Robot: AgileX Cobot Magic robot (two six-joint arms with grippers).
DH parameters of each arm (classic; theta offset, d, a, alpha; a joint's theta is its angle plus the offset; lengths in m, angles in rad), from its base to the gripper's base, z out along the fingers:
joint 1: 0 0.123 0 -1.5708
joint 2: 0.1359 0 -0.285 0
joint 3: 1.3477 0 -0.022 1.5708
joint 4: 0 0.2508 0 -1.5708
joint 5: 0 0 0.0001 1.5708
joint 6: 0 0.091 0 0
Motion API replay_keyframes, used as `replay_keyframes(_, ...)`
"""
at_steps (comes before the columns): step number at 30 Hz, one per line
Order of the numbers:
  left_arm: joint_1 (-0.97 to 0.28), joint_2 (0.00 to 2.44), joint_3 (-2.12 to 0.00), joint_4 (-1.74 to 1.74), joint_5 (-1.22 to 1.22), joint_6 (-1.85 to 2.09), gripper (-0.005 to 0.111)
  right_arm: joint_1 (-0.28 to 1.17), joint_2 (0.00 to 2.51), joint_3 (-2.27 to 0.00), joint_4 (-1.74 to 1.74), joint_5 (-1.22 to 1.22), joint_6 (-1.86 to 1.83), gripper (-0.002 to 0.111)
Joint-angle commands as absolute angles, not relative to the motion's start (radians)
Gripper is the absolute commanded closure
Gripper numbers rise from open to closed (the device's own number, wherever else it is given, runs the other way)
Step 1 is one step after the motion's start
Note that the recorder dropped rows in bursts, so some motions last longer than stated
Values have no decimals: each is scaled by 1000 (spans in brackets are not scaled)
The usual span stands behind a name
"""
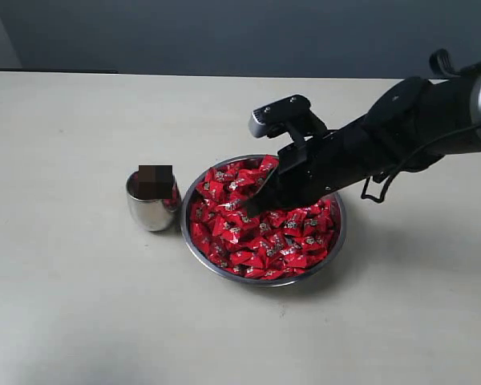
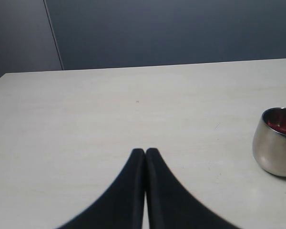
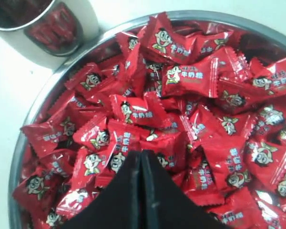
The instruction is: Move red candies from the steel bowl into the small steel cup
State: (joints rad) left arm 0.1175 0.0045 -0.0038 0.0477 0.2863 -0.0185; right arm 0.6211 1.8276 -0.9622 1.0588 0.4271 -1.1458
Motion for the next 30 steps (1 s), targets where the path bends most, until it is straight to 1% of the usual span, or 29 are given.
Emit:
replay_keyframes(1, 118, 0, 0, 46, 285, -20, 106, 629, 1863, -992, 1066, 412, -1150, 109)
replay_keyframes(4, 118, 0, 0, 46, 285, -20, 106, 629, 1879, -1002, 1059, 416, -1128, 109)
replay_keyframes(5, 118, 0, 0, 46, 285, -20, 106, 629, 1884, -1002, 1059, 419, -1122, 107)
replay_keyframes(6, 118, 0, 0, 46, 285, -20, 106, 629, 1884, -1002, 1059, 419, -1122, 104)
replay_keyframes(8, 118, 0, 0, 46, 285, -20, 106, 629, 1884, -1002, 1059, 431, -1122, 93)
replay_keyframes(11, 118, 0, 0, 46, 285, -20, 106, 629, 1884, -1002, 1059, 427, -1085, 72)
replay_keyframes(13, 118, 0, 0, 46, 285, -20, 106, 629, 1884, -1002, 1059, 427, -1061, 64)
replay_keyframes(23, 118, 0, 0, 46, 285, -20, 106, 631, 1898, -1035, 1059, 443, -1008, 64)
replay_keyframes(30, 118, 0, 0, 46, 285, -20, 106, 670, 1926, -1046, 1052, 412, -988, 64)
